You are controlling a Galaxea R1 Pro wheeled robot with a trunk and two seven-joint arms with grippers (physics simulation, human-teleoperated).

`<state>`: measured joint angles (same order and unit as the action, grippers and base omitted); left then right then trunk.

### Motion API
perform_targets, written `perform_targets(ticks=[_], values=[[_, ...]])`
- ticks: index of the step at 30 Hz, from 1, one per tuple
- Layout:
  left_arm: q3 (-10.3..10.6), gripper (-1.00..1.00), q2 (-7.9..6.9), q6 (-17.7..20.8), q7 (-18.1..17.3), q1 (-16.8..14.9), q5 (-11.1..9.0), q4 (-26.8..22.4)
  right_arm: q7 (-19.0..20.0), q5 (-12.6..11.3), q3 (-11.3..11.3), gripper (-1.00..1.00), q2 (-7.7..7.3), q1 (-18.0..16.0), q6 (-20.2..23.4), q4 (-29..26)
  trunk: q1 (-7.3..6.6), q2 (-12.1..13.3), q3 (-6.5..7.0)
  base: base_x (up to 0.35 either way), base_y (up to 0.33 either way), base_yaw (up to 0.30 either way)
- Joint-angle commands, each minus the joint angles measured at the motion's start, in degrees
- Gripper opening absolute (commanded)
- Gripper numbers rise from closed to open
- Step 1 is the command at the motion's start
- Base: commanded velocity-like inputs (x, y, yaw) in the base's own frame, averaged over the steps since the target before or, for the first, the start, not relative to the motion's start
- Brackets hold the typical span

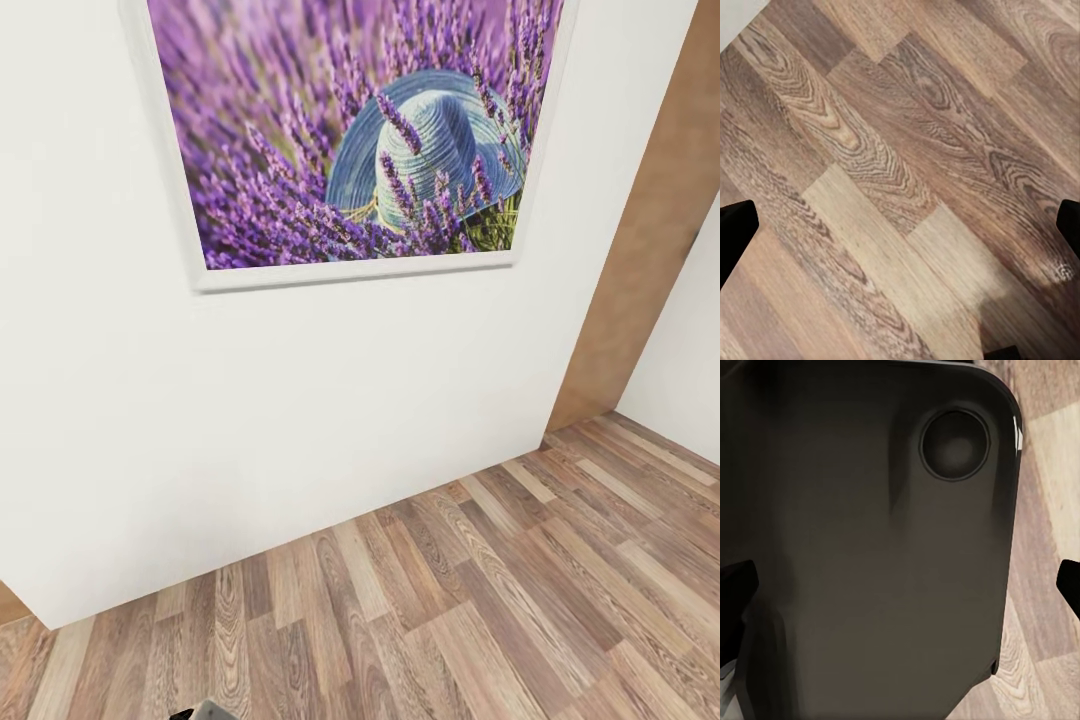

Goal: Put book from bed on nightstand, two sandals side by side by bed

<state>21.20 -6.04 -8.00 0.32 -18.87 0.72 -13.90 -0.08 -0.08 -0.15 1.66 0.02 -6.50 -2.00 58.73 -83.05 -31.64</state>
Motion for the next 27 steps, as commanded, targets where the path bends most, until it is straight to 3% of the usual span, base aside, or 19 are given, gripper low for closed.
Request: perform_targets(ticks=[1,9,27], values=[[0.2,1.0,-0.02,-0.2,0.0,0.0,0.1,0.0,0.0,0.0,0.0,1.0,0.01,0.0,-0.1,0.0,0.0,0.0,-0.05,0.0,0.0,0.0],[0.2,1.0,-0.02,-0.2,0.0,0.0,0.1,0.0,0.0,0.0,-0.1,1.0,-0.06,0.0,-0.2,-0.3,0.0,0.0,-0.05,0.0,0.0,0.0],[0.2,1.0,-0.02,-0.2,0.0,0.0,0.1,0.0,-0.7,-0.1,-0.6,1.0,-0.8,-1.1,0.2,-7.7,0.0,0.0,-0.05,0.0,0.0,0.0]])
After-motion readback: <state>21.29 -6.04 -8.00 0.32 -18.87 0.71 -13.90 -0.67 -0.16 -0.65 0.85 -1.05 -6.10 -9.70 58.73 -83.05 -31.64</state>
